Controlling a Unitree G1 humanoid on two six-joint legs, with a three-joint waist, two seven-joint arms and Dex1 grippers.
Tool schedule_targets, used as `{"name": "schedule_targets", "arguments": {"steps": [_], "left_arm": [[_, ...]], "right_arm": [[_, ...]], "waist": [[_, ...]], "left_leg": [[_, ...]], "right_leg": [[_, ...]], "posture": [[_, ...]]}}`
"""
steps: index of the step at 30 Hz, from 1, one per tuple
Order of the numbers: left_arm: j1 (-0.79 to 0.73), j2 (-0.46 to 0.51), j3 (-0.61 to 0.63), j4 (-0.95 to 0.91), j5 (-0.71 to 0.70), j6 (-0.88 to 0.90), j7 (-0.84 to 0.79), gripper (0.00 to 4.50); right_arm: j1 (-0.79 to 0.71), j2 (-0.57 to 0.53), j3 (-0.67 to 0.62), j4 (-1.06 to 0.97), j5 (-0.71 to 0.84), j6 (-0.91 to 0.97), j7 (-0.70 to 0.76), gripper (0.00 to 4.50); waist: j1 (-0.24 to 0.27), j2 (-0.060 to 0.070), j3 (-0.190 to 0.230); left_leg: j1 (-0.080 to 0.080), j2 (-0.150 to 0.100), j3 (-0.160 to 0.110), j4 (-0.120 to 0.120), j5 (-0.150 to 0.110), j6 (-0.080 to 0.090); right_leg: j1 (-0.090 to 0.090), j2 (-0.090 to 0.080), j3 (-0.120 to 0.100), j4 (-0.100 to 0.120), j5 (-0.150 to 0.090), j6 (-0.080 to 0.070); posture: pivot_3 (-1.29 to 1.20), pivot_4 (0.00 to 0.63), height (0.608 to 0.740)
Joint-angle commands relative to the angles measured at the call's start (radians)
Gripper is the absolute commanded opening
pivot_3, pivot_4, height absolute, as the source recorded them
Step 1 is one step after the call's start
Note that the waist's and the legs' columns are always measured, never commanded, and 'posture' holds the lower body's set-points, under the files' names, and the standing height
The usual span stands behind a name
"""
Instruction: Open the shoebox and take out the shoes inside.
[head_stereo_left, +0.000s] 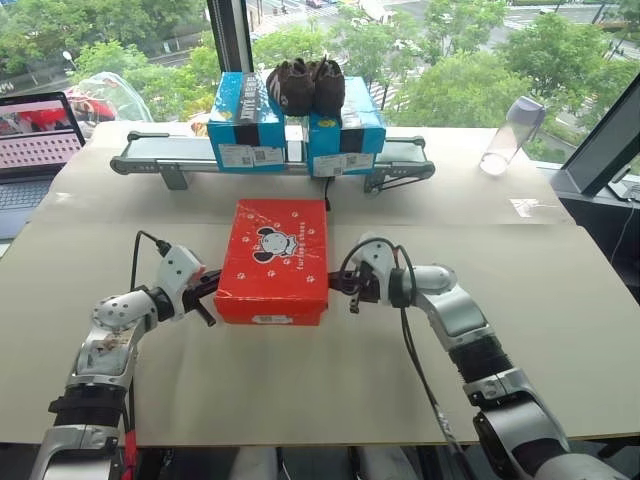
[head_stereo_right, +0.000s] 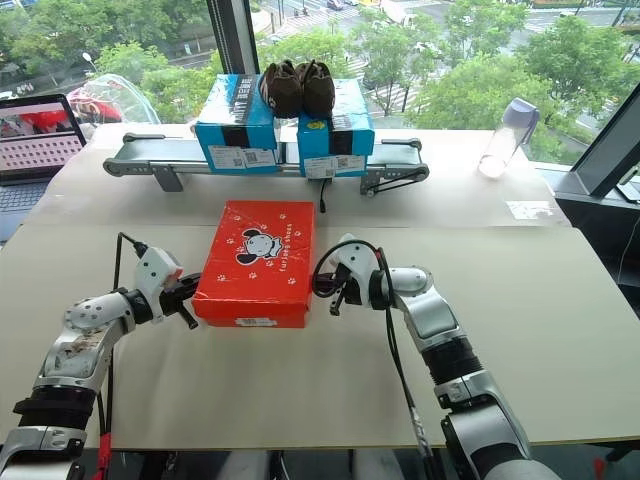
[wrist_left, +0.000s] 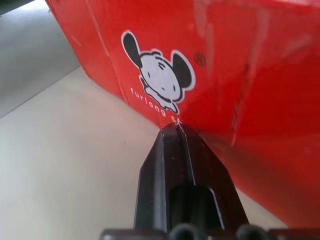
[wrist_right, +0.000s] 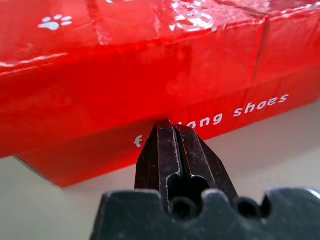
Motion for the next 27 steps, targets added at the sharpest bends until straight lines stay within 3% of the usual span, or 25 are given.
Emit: {"name": "schedule_targets", "arguments": {"steps": [1, 8, 13, 19, 27], "left_arm": [[0.020, -0.036, -0.045, -0.093, -0.017, 0.009, -0.013, 0.02], [0.139, -0.090, -0.073, -0.360, -0.119, 0.195, -0.011, 0.02], [0.361, -0.008, -0.044, -0.587, -0.206, 0.314, -0.058, 0.02], [0.373, 0.007, -0.031, -0.611, -0.221, 0.345, -0.035, 0.02], [0.353, 0.006, -0.040, -0.600, -0.212, 0.333, -0.026, 0.02]], "right_arm": [[0.030, -0.003, 0.011, -0.117, 0.031, 0.052, 0.001, 0.00], [0.126, -0.105, -0.011, -0.322, 0.059, 0.185, 0.007, 0.00], [0.184, -0.217, -0.054, -0.421, 0.081, 0.238, 0.031, 0.00], [0.260, -0.307, -0.109, -0.514, 0.145, 0.319, 0.032, 0.00], [0.318, -0.331, -0.124, -0.614, 0.208, 0.409, -0.019, 0.00]], "waist": [[-0.001, 0.000, 0.000], [0.003, 0.000, 0.000], [-0.004, 0.000, 0.000], [0.003, 0.000, 0.000], [0.001, 0.000, 0.000]], "left_leg": [[0.000, 0.000, 0.000, 0.000, 0.000, 0.000], [0.000, 0.000, 0.000, 0.000, 0.000, 0.000], [0.000, 0.000, 0.000, -0.001, 0.000, 0.000], [0.001, 0.000, 0.000, 0.000, 0.000, 0.000], [0.000, 0.000, 0.000, 0.000, 0.000, 0.000]], "right_leg": [[0.000, 0.000, 0.000, 0.000, 0.000, 0.000], [0.001, -0.001, 0.000, -0.001, 0.000, 0.000], [0.001, -0.001, 0.000, -0.002, -0.001, 0.001], [0.002, 0.000, 0.000, -0.003, -0.005, 0.007], [0.002, 0.000, 0.000, -0.005, -0.005, 0.007]], "posture": [[0.00, 0.150, 0.740], [0.00, 0.150, 0.740], [0.00, 0.150, 0.740], [0.00, 0.150, 0.740], [0.00, 0.150, 0.740]]}}
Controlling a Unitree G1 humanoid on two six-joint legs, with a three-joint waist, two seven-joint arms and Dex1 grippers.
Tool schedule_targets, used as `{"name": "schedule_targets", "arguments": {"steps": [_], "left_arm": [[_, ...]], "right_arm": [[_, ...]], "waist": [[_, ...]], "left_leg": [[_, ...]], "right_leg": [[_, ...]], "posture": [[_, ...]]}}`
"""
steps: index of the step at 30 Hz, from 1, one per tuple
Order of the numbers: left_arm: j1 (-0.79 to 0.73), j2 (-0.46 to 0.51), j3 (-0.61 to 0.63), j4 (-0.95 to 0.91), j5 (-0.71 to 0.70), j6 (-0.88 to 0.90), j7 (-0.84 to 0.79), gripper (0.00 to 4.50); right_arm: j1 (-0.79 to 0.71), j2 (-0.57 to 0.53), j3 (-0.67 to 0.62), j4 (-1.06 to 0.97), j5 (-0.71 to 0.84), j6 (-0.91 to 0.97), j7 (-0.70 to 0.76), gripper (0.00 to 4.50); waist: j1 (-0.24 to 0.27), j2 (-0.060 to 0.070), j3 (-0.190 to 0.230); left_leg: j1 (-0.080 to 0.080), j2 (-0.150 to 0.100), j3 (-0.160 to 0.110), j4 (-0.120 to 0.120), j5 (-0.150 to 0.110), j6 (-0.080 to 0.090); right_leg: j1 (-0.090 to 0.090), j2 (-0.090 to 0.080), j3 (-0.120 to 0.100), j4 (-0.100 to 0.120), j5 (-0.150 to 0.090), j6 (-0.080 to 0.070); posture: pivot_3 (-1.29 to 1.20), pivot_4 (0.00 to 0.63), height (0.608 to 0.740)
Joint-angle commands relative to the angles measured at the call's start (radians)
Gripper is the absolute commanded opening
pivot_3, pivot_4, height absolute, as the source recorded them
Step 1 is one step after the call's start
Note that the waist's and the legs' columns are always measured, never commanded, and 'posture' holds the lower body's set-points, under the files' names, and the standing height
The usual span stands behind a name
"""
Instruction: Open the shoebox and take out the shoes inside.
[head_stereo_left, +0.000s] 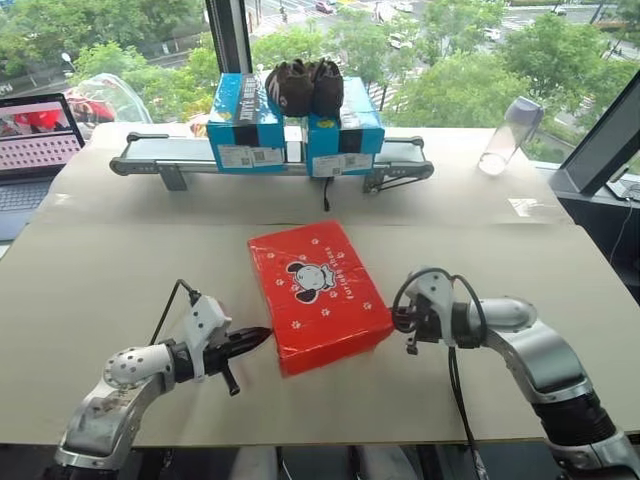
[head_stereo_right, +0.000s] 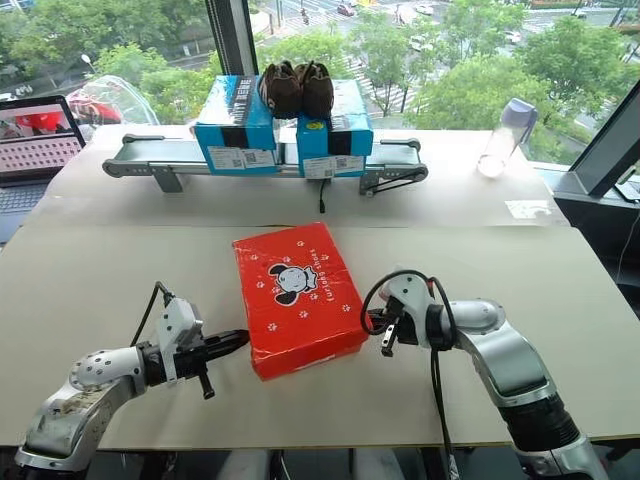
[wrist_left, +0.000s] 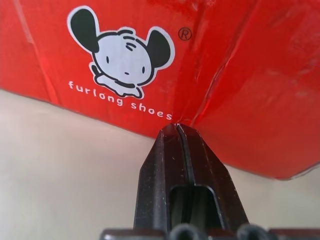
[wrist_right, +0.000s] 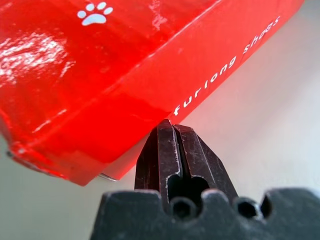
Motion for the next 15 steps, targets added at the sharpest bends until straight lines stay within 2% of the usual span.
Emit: {"name": "schedule_targets", "arguments": {"steps": [1, 3, 8, 11, 15], "left_arm": [[-0.008, 0.017, 0.013, -0.019, -0.014, -0.024, -0.017, 0.02], [-0.013, 0.044, 0.059, 0.010, -0.015, -0.034, -0.022, 0.02], [-0.056, 0.192, 0.292, 0.107, -0.089, -0.022, -0.091, 0.02], [-0.082, 0.295, 0.385, 0.090, -0.177, 0.056, -0.152, 0.02], [-0.146, 0.422, 0.445, 0.025, -0.299, 0.193, -0.197, 0.02]], "right_arm": [[0.008, -0.006, -0.028, -0.068, 0.049, 0.026, -0.017, 0.00], [0.007, -0.017, -0.032, -0.049, 0.045, 0.020, -0.022, 0.00], [-0.043, -0.106, -0.069, 0.139, -0.010, -0.092, 0.003, 0.00], [-0.097, -0.150, -0.082, 0.247, -0.020, -0.156, 0.032, 0.00], [-0.148, -0.170, -0.069, 0.314, -0.013, -0.207, 0.098, 0.00]], "waist": [[0.000, 0.000, 0.000], [-0.001, 0.000, 0.000], [-0.005, -0.001, 0.000], [-0.005, -0.001, 0.001], [-0.004, -0.001, 0.001]], "left_leg": [[0.000, 0.000, 0.000, 0.000, 0.000, 0.000], [0.000, 0.000, 0.000, 0.000, 0.000, 0.000], [0.000, 0.001, 0.000, 0.000, 0.000, 0.000], [0.000, 0.000, 0.001, 0.000, 0.000, 0.000], [0.000, 0.000, 0.001, -0.002, 0.000, 0.000]], "right_leg": [[0.000, 0.000, 0.000, 0.000, 0.000, 0.000], [0.000, 0.000, 0.000, 0.000, 0.000, 0.000], [-0.001, 0.000, 0.000, 0.000, 0.000, 0.000], [0.000, 0.000, 0.000, -0.002, 0.000, 0.000], [-0.001, 0.000, 0.000, -0.002, -0.001, 0.000]], "posture": [[0.00, 0.150, 0.740], [0.00, 0.150, 0.740], [0.00, 0.150, 0.740], [0.00, 0.150, 0.740], [0.00, 0.150, 0.740]]}}
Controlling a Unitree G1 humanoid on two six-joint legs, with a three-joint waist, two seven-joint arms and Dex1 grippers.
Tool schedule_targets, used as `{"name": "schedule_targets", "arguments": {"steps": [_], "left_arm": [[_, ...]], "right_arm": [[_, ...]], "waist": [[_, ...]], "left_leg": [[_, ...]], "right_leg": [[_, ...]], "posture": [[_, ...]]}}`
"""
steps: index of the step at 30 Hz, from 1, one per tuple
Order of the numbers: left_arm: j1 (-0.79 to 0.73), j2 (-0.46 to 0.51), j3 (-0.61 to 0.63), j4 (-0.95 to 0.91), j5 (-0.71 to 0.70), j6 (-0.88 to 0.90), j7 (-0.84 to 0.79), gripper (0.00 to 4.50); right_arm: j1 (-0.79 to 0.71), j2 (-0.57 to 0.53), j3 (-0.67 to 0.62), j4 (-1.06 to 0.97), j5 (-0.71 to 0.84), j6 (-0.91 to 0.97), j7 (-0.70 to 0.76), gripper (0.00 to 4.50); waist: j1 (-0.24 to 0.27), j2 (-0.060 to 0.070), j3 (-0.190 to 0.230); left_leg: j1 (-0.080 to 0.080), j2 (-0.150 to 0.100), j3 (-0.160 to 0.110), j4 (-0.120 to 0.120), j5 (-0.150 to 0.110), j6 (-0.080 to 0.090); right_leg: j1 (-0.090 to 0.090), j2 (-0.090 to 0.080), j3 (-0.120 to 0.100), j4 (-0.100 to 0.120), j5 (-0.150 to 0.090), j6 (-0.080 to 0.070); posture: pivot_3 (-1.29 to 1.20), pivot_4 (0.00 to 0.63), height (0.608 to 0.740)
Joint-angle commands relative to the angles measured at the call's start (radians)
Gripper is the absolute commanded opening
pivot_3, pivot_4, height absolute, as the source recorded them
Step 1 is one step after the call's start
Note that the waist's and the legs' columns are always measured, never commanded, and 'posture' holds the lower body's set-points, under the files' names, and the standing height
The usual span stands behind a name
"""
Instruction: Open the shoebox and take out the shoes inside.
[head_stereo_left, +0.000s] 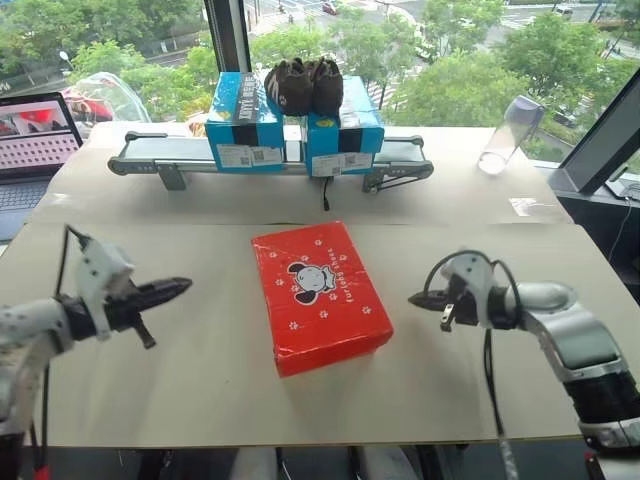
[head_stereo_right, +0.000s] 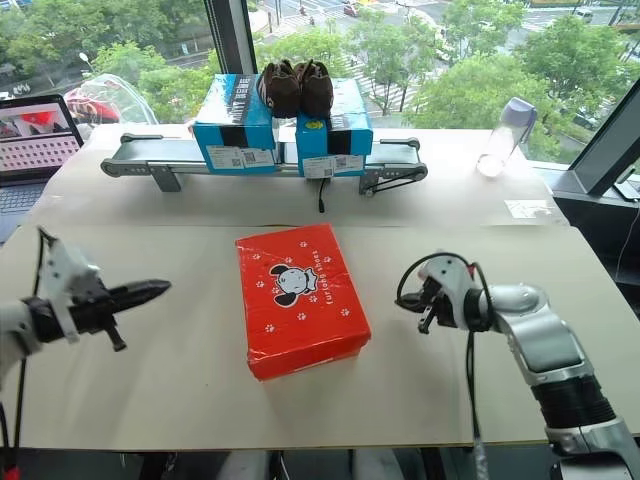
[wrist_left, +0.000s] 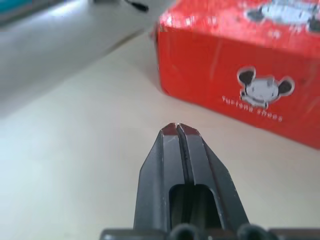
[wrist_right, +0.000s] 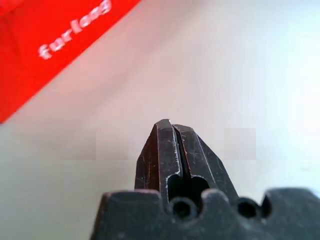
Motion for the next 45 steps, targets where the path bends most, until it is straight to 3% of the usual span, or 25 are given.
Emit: {"name": "schedule_targets", "arguments": {"steps": [1, 10, 14, 17, 24, 28, 34, 38, 45], "left_arm": [[-0.076, 0.107, 0.068, -0.099, -0.154, 0.143, -0.043, 0.02], [-0.187, 0.267, 0.156, -0.217, -0.466, 0.428, -0.041, 0.02], [-0.213, 0.280, 0.144, -0.221, -0.450, 0.429, 0.013, 0.02], [-0.190, 0.287, 0.142, -0.218, -0.435, 0.437, 0.008, 0.74], [-0.203, 0.306, 0.153, -0.222, -0.452, 0.451, -0.009, 3.09], [-0.189, 0.363, 0.176, -0.220, -0.417, 0.449, -0.066, 4.47], [-0.150, 0.388, 0.196, -0.217, -0.324, 0.394, -0.129, 4.47], [-0.136, 0.379, 0.223, -0.211, -0.294, 0.395, -0.142, 4.47], [-0.191, 0.376, 0.325, -0.184, -0.368, 0.462, -0.114, 4.47]], "right_arm": [[-0.047, -0.016, -0.007, 0.030, 0.013, -0.063, 0.071, 0.00], [-0.084, 0.007, 0.013, 0.082, 0.004, -0.094, 0.113, 0.00], [-0.083, 0.032, 0.028, 0.091, -0.003, -0.105, 0.102, 0.00], [-0.087, 0.054, 0.040, 0.084, -0.005, -0.112, 0.099, 0.00], [-0.107, 0.088, 0.047, 0.102, -0.011, -0.146, 0.109, 0.00], [-0.142, 0.124, 0.089, 0.142, -0.033, -0.207, 0.130, 0.00], [-0.176, 0.182, 0.130, 0.091, 0.005, -0.182, 0.186, 0.00], [-0.224, 0.208, 0.092, 0.062, 0.070, -0.108, 0.200, 0.00], [-0.405, 0.256, 0.023, 0.054, 0.203, 0.044, 0.181, 0.00]], "waist": [[0.000, -0.001, 0.001], [-0.005, 0.000, 0.003], [-0.004, 0.000, 0.003], [-0.004, 0.000, 0.003], [-0.003, 0.000, 0.003], [-0.003, 0.000, 0.003], [-0.006, 0.000, 0.004], [-0.004, 0.001, 0.004], [-0.006, 0.001, 0.006]], "left_leg": [[0.000, 0.000, 0.000, 0.000, 0.000, 0.000], [0.000, 0.000, 0.000, 0.000, 0.000, 0.000], [0.000, 0.000, 0.000, 0.000, 0.000, 0.000], [0.001, 0.000, 0.000, 0.000, 0.000, 0.000], [0.000, 0.000, 0.000, 0.000, 0.000, 0.000], [0.000, 0.000, 0.000, 0.000, 0.000, 0.000], [0.000, 0.000, 0.000, 0.000, 0.000, 0.000], [0.000, 0.000, 0.000, 0.000, 0.000, 0.000], [0.000, 0.001, 0.000, 0.000, 0.000, 0.000]], "right_leg": [[0.000, 0.000, 0.000, 0.000, 0.000, 0.000], [-0.001, 0.000, 0.000, 0.001, 0.000, 0.000], [-0.001, 0.001, 0.000, 0.002, 0.000, 0.000], [0.000, 0.001, 0.000, 0.002, 0.000, 0.000], [-0.001, 0.001, 0.000, 0.002, 0.000, 0.000], [-0.001, 0.001, 0.000, 0.002, 0.000, 0.000], [-0.001, 0.001, 0.001, 0.002, 0.000, 0.000], [-0.001, 0.001, 0.000, 0.002, 0.000, 0.000], [-0.002, 0.002, 0.000, 0.003, 0.000, -0.001]], "posture": [[0.00, 0.150, 0.740], [0.00, 0.150, 0.740], [0.00, 0.150, 0.740], [0.00, 0.150, 0.740], [0.00, 0.150, 0.740], [0.00, 0.150, 0.740], [0.00, 0.150, 0.740], [0.00, 0.150, 0.740], [0.00, 0.150, 0.740]]}}
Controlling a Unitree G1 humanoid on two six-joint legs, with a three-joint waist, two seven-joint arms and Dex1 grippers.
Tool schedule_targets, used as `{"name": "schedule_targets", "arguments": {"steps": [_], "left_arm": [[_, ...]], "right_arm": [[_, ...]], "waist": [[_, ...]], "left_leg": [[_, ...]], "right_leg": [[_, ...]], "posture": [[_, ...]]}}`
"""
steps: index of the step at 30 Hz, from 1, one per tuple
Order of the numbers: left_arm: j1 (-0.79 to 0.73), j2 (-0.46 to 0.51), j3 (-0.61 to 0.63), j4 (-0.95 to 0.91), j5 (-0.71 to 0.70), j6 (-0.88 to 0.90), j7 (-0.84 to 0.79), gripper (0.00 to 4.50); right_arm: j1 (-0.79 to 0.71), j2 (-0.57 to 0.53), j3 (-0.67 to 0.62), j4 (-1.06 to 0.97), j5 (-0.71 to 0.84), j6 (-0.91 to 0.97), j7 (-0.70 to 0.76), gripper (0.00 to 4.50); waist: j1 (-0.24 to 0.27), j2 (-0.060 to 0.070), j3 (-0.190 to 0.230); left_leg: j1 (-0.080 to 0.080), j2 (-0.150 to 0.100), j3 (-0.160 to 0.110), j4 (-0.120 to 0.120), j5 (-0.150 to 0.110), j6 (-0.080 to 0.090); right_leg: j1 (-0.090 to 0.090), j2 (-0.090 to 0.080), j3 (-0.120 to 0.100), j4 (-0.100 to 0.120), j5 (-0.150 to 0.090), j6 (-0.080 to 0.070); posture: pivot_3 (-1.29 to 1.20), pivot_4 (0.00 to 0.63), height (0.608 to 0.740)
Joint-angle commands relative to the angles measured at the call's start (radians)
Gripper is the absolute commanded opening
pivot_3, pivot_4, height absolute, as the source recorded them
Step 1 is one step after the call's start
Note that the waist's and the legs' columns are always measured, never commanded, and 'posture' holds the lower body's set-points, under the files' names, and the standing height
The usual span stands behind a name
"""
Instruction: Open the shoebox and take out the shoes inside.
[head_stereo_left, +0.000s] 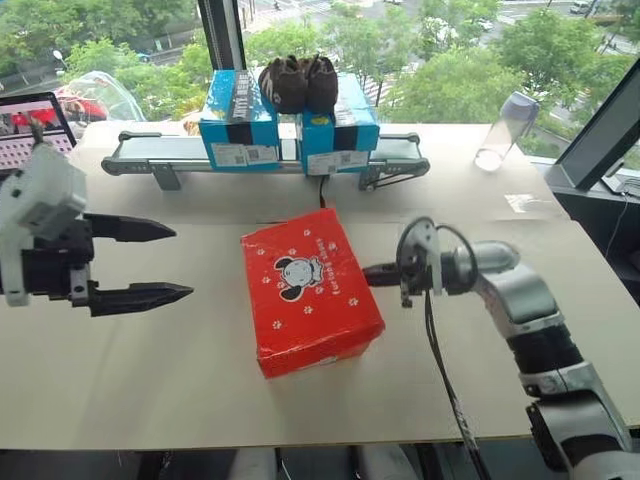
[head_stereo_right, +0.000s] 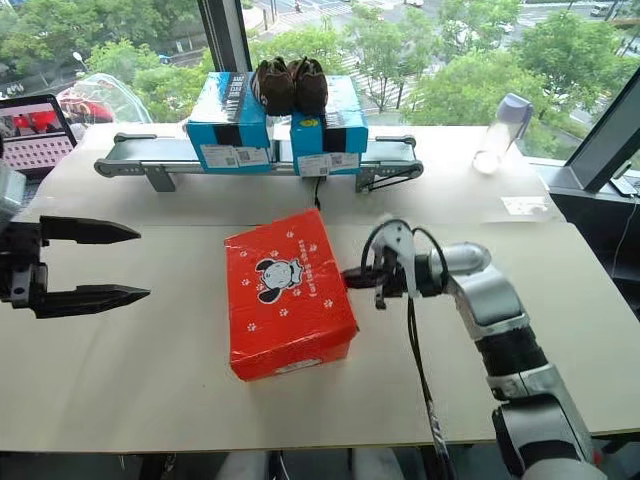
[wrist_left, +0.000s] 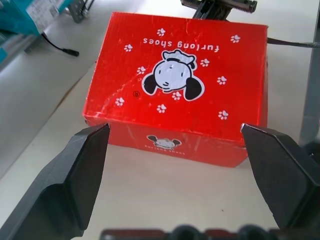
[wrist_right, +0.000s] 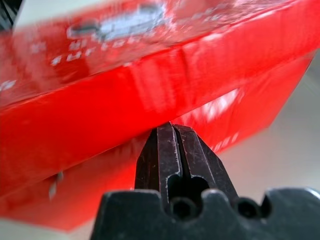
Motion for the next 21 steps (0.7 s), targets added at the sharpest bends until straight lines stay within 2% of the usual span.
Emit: {"name": "schedule_targets", "arguments": {"steps": [1, 8, 12, 21], "left_arm": [[-0.077, 0.014, 0.093, 0.027, -0.073, 0.044, 0.029, 4.47], [-0.220, 0.074, 0.164, 0.056, -0.259, 0.176, 0.104, 4.47], [-0.263, 0.163, 0.199, 0.068, -0.313, 0.256, 0.097, 4.47], [-0.280, 0.265, 0.271, 0.074, -0.272, 0.399, 0.020, 4.47]], "right_arm": [[-0.109, 0.049, -0.043, -0.041, 0.081, 0.068, -0.027, 0.00], [-0.275, 0.213, -0.003, -0.012, 0.107, 0.117, -0.075, 0.00], [-0.323, 0.354, 0.051, -0.009, 0.117, 0.122, -0.094, 0.00], [-0.314, 0.492, 0.171, 0.076, 0.016, 0.021, -0.125, 0.00]], "waist": [[0.002, 0.000, 0.000], [-0.008, 0.000, 0.001], [-0.014, -0.002, 0.002], [-0.022, -0.002, 0.002]], "left_leg": [[0.000, 0.000, 0.000, 0.000, 0.000, 0.000], [-0.001, 0.000, 0.000, 0.000, 0.000, 0.000], [-0.001, 0.000, -0.001, 0.000, 0.000, 0.000], [0.000, 0.000, -0.001, 0.000, 0.000, -0.001]], "right_leg": [[0.000, 0.000, 0.000, 0.000, 0.000, 0.000], [-0.001, 0.000, 0.000, 0.002, 0.000, 0.000], [-0.002, 0.000, 0.000, 0.004, 0.000, 0.000], [-0.004, 0.000, -0.001, 0.006, 0.000, -0.001]], "posture": [[0.00, 0.150, 0.740], [0.00, 0.150, 0.740], [0.00, 0.150, 0.740], [0.00, 0.150, 0.740]]}}
